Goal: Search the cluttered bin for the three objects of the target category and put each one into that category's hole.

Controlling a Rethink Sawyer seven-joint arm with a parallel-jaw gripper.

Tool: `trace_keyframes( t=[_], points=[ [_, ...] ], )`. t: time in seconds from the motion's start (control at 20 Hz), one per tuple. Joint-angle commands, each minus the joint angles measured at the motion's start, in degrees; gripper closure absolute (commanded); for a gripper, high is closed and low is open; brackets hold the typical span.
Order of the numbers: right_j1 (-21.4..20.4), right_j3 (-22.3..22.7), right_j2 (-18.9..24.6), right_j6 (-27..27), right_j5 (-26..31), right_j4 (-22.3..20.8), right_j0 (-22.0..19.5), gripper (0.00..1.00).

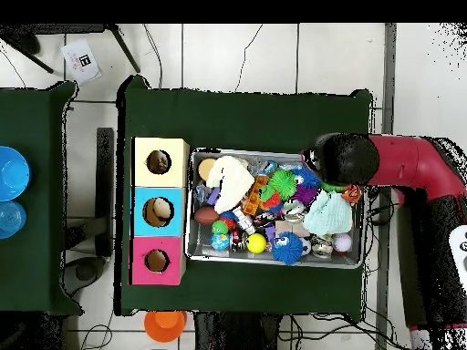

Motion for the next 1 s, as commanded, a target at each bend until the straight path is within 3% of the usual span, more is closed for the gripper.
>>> trace_keyframes(
  t=[0.05,0.8,1.0],
  points=[
    [5.4,-4.0,-1.9,-16.7,9.3,-7.8,2.3,0.0],
    [8.1,-7.6,-3.8,-19.6,24.9,-11.8,5.6,0.0],
    [8.5,-9.2,-4.5,-20.7,28.7,-14.6,7.1,0.0]
  ],
)
